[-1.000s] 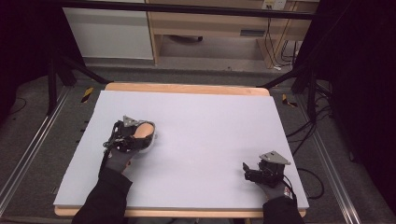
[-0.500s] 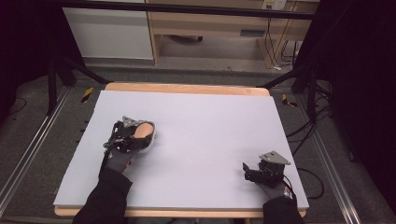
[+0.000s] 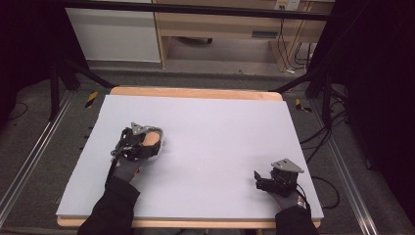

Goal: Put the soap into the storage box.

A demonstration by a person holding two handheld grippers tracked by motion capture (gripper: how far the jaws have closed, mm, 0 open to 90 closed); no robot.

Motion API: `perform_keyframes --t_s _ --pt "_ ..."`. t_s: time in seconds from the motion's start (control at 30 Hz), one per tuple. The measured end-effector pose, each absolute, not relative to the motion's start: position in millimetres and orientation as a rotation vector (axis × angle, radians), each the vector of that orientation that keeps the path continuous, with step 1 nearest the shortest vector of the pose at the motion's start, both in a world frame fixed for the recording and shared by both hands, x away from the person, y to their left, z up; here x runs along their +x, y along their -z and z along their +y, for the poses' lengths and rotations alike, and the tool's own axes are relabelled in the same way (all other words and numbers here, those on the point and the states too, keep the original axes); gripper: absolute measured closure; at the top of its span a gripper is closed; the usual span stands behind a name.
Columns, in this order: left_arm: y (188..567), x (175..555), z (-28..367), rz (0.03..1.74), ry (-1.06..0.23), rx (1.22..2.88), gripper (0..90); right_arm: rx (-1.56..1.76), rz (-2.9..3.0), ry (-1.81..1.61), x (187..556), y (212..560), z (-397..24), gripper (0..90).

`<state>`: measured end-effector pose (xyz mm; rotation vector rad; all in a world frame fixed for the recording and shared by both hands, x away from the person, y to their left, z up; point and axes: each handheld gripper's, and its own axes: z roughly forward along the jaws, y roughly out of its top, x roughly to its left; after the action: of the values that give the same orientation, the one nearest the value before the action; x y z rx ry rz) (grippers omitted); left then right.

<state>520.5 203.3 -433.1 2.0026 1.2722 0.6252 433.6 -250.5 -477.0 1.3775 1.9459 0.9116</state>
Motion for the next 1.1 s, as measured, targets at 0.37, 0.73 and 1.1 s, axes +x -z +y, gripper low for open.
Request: perform_keyframes --t_s 0.37,0.73,1.1 --pt "433 520 203 1.262 -0.625 2.005 27.2 1.375 1.947 -0.91 433 477 -250 6.3" --pt "423 508 205 1.216 -0.615 1.948 27.8 1.374 1.941 -0.913 433 476 -251 6.3" --pt "414 475 213 1.135 -0.595 1.906 28.6 1.383 1.924 -0.918 431 475 -253 6.2"
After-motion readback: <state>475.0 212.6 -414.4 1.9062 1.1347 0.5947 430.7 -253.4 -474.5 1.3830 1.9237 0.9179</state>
